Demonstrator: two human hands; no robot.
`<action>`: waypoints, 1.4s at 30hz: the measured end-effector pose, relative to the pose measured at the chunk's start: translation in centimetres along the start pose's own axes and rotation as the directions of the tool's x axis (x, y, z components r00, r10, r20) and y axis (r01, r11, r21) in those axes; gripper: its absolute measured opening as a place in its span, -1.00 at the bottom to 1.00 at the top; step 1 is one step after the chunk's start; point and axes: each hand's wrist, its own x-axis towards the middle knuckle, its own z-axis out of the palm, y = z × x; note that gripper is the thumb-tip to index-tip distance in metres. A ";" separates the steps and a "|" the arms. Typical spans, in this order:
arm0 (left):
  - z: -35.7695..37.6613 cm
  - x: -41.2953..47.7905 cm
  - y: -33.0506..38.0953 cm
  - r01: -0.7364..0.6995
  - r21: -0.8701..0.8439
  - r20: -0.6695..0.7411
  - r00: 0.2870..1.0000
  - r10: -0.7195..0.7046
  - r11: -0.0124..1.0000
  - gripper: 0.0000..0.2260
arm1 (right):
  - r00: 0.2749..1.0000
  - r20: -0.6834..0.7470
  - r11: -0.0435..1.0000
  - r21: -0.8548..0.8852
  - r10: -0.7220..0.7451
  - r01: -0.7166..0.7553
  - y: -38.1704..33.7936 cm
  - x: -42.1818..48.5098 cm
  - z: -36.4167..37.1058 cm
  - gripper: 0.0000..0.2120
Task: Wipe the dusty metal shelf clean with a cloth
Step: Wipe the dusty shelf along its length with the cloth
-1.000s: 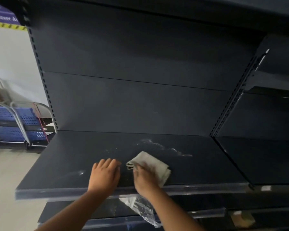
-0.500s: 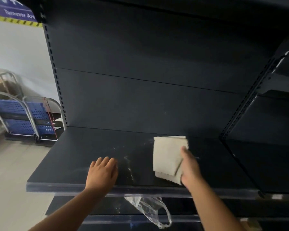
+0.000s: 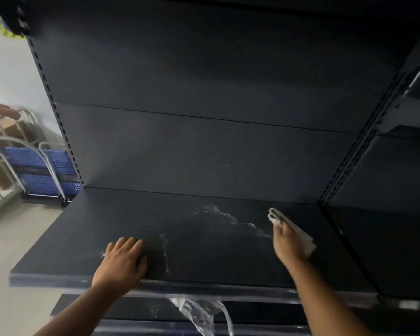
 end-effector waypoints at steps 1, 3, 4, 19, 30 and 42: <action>0.1 0.0 0.0 0.004 0.011 0.008 1.000 -0.004 1.000 -0.77 | 0.999 0.049 0.997 -0.075 -0.016 0.020 -0.2 -0.2 1.9 -0.56; 0.1 0.0 0.1 0.014 0.029 0.024 1.000 -0.014 0.999 -0.74 | 0.993 0.089 0.972 -0.217 -0.076 0.094 -1.2 -0.7 5.2 -0.57; 0.0 0.0 0.2 0.020 0.033 0.026 0.999 -0.021 0.999 -0.72 | 0.989 0.094 0.962 -0.238 -0.117 0.136 -2.2 -1.0 6.8 -0.58; 0.0 0.0 0.7 0.051 -0.045 -0.071 0.996 -0.054 0.998 -0.90 | 0.817 0.513 0.652 0.719 -0.264 -0.240 -18.1 -8.2 16.5 -0.69; 0.1 -0.3 0.2 0.007 -0.055 -0.047 0.999 -0.009 0.998 -0.92 | 0.988 0.156 0.548 0.826 0.007 -0.134 -10.9 1.0 6.7 -0.69; -0.7 -0.4 -2.5 -0.137 -0.216 -0.100 0.988 0.117 0.967 -0.88 | 0.986 0.108 0.988 -0.074 -0.127 0.136 -13.1 -2.4 16.1 -0.57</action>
